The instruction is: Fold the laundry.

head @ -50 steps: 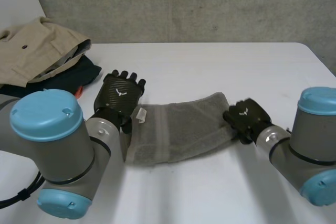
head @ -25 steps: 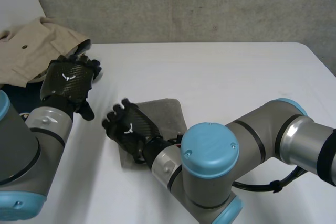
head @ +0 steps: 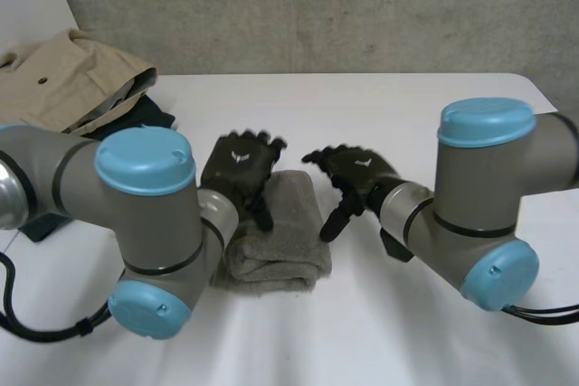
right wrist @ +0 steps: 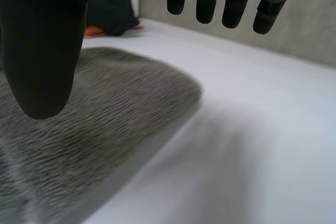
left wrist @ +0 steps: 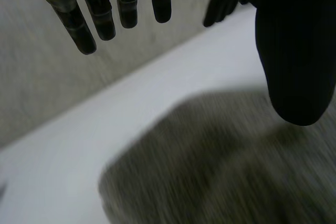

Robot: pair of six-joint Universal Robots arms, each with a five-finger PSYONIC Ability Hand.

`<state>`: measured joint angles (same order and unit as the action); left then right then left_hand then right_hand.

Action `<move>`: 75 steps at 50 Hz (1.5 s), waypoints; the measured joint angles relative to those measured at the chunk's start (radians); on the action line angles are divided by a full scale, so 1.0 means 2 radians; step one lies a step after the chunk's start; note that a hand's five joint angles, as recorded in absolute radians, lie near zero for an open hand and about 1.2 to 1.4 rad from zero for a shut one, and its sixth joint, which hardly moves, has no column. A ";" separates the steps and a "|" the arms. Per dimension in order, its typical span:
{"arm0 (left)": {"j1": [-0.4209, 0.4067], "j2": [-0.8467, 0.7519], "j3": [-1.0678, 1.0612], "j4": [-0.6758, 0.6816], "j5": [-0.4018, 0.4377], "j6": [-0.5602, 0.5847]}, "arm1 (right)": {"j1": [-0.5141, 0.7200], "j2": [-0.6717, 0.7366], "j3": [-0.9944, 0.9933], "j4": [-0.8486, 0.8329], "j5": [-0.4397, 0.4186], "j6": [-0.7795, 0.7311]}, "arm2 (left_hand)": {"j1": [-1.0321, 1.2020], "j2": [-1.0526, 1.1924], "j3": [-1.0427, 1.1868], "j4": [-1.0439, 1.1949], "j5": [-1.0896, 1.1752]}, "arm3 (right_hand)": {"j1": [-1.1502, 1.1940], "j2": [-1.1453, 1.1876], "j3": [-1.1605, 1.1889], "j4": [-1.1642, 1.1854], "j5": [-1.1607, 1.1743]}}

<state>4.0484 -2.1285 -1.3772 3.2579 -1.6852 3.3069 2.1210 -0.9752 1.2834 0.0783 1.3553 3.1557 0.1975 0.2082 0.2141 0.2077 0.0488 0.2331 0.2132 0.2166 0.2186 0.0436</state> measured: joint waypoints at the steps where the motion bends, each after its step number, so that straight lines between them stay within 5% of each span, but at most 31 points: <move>1: -0.001 -0.005 -0.001 -0.018 -0.011 0.000 | 0.001 0.016 -0.012 0.010 -0.017 0.008 | 0.000 0.000 0.000 0.000 0.000 | 0.001 0.001 0.001 0.001 0.003; 8: 0.000 -0.009 -0.025 -0.065 -0.068 0.013 | 0.012 0.063 -0.045 0.025 -0.059 0.021 | 0.000 0.000 0.000 0.000 0.000 | 0.006 0.021 0.024 0.020 0.027; 17: 0.005 -0.012 -0.059 -0.062 -0.083 0.092 | 0.035 0.102 -0.075 0.026 0.008 -0.034 | 0.000 0.000 0.000 0.000 0.000 | 0.062 0.069 0.073 0.070 0.062; 24: 0.001 0.023 -0.059 -0.044 -0.077 0.109 | 0.037 0.043 -0.057 0.018 0.055 -0.067 | -0.001 0.000 0.000 0.000 0.000 | 0.062 0.068 0.072 0.069 0.065; 35: 0.007 0.134 -0.076 -0.003 -0.015 0.104 | 0.013 -0.053 0.099 -0.041 0.066 0.040 | -0.002 0.000 0.000 0.000 -0.001 | 0.062 0.068 0.072 0.069 0.060; 43: 0.014 0.155 -0.094 0.000 0.026 0.094 | 0.021 -0.051 0.173 -0.091 0.064 0.084 | -0.002 0.000 0.000 0.000 -0.001 | 0.062 0.068 0.072 0.069 0.062; 55: 0.016 0.152 -0.098 -0.001 0.027 0.074 | 0.072 0.000 0.147 -0.126 0.063 0.139 | -0.002 0.000 0.000 0.000 -0.001 | 0.078 0.076 0.083 0.078 0.088; 61: 0.017 0.152 -0.101 -0.001 0.027 0.073 | 0.079 0.032 0.114 -0.125 0.068 0.139 | -0.002 0.000 0.000 0.000 -0.001 | 0.184 0.215 0.215 0.213 0.213; 67: 0.017 0.152 -0.105 -0.001 0.027 0.073 | 0.078 0.055 0.087 -0.128 0.082 0.138 | -0.002 0.000 0.000 0.000 -0.001 | 0.318 0.383 0.391 0.475 0.434; 75: 0.018 0.152 -0.105 0.000 0.027 0.073 | 0.074 0.058 0.056 -0.150 0.110 0.137 | -0.002 0.000 0.000 0.000 -0.001 | 0.318 0.430 0.441 0.490 0.441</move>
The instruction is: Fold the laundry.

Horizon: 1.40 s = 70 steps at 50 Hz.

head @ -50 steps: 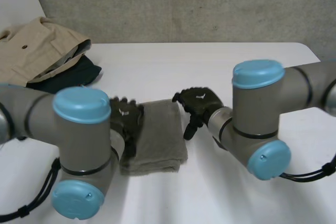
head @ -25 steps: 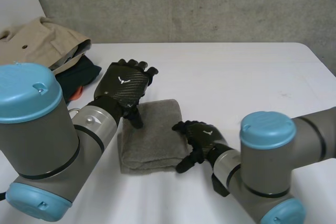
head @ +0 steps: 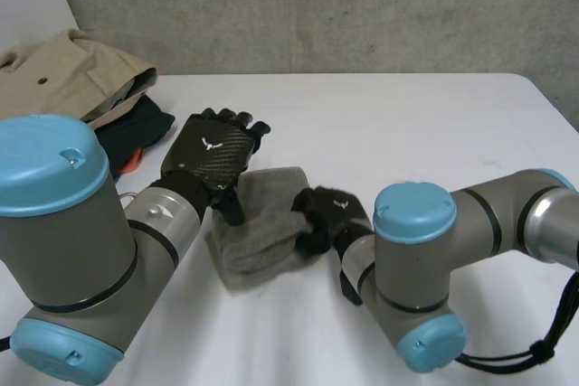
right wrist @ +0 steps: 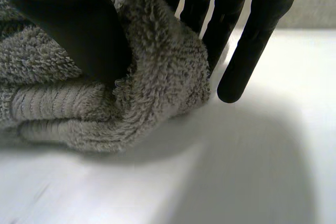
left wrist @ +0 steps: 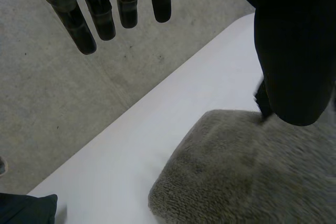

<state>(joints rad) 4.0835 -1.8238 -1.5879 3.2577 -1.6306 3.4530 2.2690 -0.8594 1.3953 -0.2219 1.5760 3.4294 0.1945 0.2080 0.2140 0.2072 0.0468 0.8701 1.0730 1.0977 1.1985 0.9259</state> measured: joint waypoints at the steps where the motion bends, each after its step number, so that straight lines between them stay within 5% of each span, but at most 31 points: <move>1: 0.000 0.000 0.001 0.000 0.000 0.000 | -0.002 0.000 -0.004 -0.002 0.001 0.000 | 0.000 0.000 0.000 0.000 0.000 | 0.000 0.000 0.000 0.000 0.003; 23: 0.009 -0.012 0.036 0.010 0.000 0.001 | -0.121 0.131 -0.239 0.003 0.011 -0.052 | 0.000 0.000 0.000 0.000 0.000 | 0.000 0.000 0.006 0.001 0.014; 39: 0.000 -0.053 0.069 0.009 -0.002 0.002 | -0.289 0.262 -0.499 0.070 0.046 -0.072 | 0.000 0.000 0.000 0.000 0.000 | 0.000 0.000 0.017 0.001 0.014; 56: -0.027 -0.063 0.082 0.009 -0.002 0.002 | -0.397 0.301 -0.574 0.100 0.009 -0.150 | 0.000 0.000 0.000 0.000 0.000 | 0.000 0.000 0.017 0.001 0.014; 58: -0.028 -0.063 0.082 0.009 -0.002 0.002 | -0.399 0.302 -0.576 0.103 0.006 -0.155 | 0.000 0.000 0.000 0.000 0.000 | -0.032 -0.049 -0.039 -0.062 -0.031; 60: -0.028 -0.063 0.081 0.009 -0.002 0.002 | -0.402 0.302 -0.578 0.108 0.005 -0.167 | 0.000 0.000 0.000 0.000 0.000 | -0.215 -0.243 -0.227 -0.249 -0.222; 63: -0.028 -0.063 0.081 0.008 -0.002 0.002 | -0.403 0.302 -0.577 0.112 0.009 -0.183 | 0.000 0.000 0.000 0.000 0.000 | -0.315 -0.406 -0.402 -0.439 -0.408; 70: -0.027 -0.063 0.077 0.007 -0.002 0.001 | -0.417 0.303 -0.573 0.115 0.044 -0.211 | 0.000 0.000 0.000 0.000 0.000 | -0.318 -0.430 -0.440 -0.490 -0.441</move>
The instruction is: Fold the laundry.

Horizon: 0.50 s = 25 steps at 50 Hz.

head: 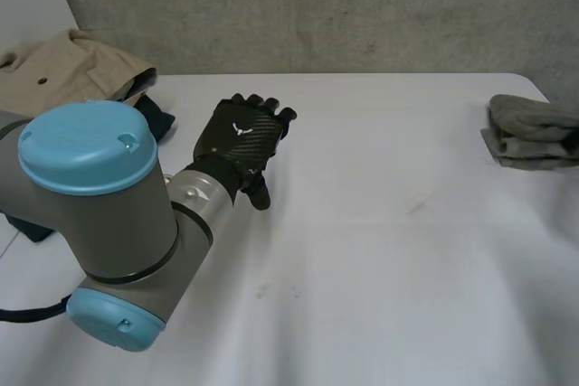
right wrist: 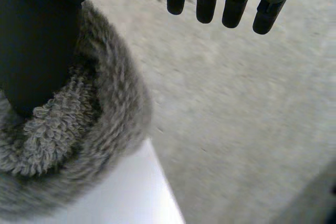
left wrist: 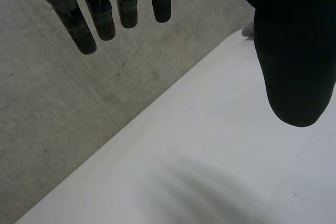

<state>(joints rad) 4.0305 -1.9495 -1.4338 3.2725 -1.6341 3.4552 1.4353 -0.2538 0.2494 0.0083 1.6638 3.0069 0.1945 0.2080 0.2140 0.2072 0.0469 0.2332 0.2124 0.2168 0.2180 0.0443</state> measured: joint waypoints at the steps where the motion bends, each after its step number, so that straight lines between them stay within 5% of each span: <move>1: 0.000 0.000 -0.002 0.000 0.000 0.000 | -0.006 -0.001 0.001 0.000 0.013 -0.007 | 0.000 0.000 0.000 0.000 0.000 | 0.000 0.000 0.000 0.000 0.000; 10: 0.002 0.005 -0.004 -0.001 0.000 -0.001 | -0.010 -0.064 0.059 -0.010 0.009 -0.018 | 0.000 0.000 0.000 0.000 0.000 | 0.000 0.000 0.000 0.000 0.000; 20: 0.019 0.035 0.009 0.009 0.000 0.002 | 0.043 -0.281 0.330 -0.149 -0.052 -0.018 | 0.000 0.000 0.000 0.000 0.000 | 0.000 0.000 0.000 0.000 0.000; 25: 0.072 0.059 0.033 0.037 0.002 0.007 | 0.093 -0.404 0.501 -0.254 -0.095 -0.021 | 0.000 0.000 0.000 0.000 0.000 | 0.000 0.000 0.000 0.000 0.000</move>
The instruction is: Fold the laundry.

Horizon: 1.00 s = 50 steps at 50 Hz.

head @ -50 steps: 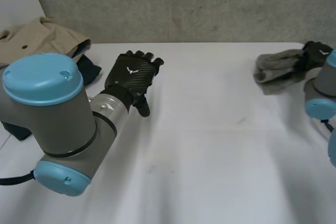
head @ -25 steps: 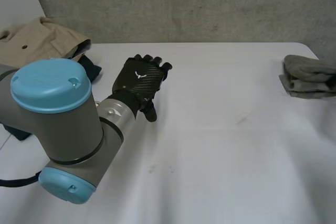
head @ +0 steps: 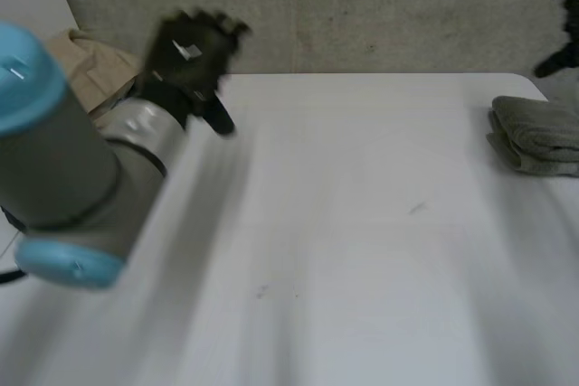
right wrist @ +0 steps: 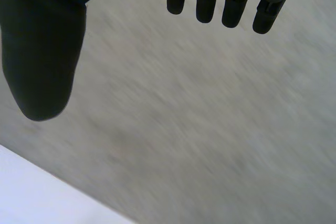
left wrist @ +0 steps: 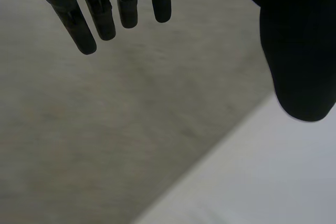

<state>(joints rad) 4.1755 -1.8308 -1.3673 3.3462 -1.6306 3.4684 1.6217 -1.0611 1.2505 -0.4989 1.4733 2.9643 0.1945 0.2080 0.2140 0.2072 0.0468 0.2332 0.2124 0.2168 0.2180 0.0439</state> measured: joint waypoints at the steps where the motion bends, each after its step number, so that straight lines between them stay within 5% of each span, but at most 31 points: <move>1: 0.010 0.002 0.005 0.004 0.000 0.001 | 0.007 -0.013 0.019 -0.010 -0.010 -0.001 | 0.000 0.000 0.000 0.000 0.000 | 0.000 0.000 0.000 0.000 0.000; 9: 0.151 -0.032 0.079 0.024 0.027 0.023 | 0.067 -0.118 0.185 -0.037 -0.170 -0.056 | 0.000 0.000 0.000 0.000 0.000 | 0.000 0.000 0.000 0.000 0.000; 13: 0.227 -0.099 0.136 0.012 0.078 0.051 | 0.088 -0.145 0.240 0.017 -0.228 -0.130 | 0.000 0.000 0.000 0.000 0.000 | 0.000 0.000 0.000 0.000 0.000; 22: 0.306 -0.246 0.247 -0.016 0.147 0.099 | 0.106 -0.146 0.288 0.145 -0.220 -0.275 | 0.015 0.009 0.009 0.010 0.008 | 0.000 0.000 0.000 0.000 0.000; 25: 0.318 -0.286 0.278 -0.023 0.159 0.108 | 0.104 -0.147 0.302 0.158 -0.211 -0.295 | 0.231 0.206 0.201 0.196 0.183 | 0.000 0.000 0.000 0.000 0.000; 26: 0.318 -0.290 0.281 -0.024 0.160 0.109 | 0.104 -0.147 0.303 0.158 -0.210 -0.296 | 0.231 0.206 0.201 0.196 0.183 | 0.000 0.000 0.000 0.000 0.000; 28: 0.320 -0.308 0.294 -0.028 0.167 0.111 | 0.099 -0.151 0.314 0.158 -0.205 -0.301 | 0.421 0.395 0.388 0.395 0.366 | 0.000 0.000 0.000 0.000 0.000; 30: 0.317 -0.310 0.295 -0.029 0.171 0.110 | 0.094 -0.156 0.319 0.156 -0.202 -0.300 | 0.464 0.483 0.478 0.485 0.463 | 0.000 0.000 0.000 0.000 0.000; 39: 0.266 -0.234 0.239 -0.010 0.166 0.070 | 0.051 -0.191 0.323 0.136 -0.182 -0.241 | 0.470 0.494 0.489 0.494 0.477 | 0.000 0.000 0.000 0.000 0.000; 50: 0.084 -0.055 0.109 -0.003 0.156 -0.105 | -0.002 -0.262 0.295 0.109 -0.119 -0.104 | 0.471 0.494 0.490 0.496 0.477 | 0.000 0.000 0.000 0.000 0.000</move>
<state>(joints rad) 4.3430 -1.9404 -1.1495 3.3408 -1.3181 3.2589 1.6183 -1.5844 1.8399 -0.2810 1.2357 2.7566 1.1361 1.1968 1.1932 1.1996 1.0009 0.2332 0.2124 0.2168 0.2180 0.0430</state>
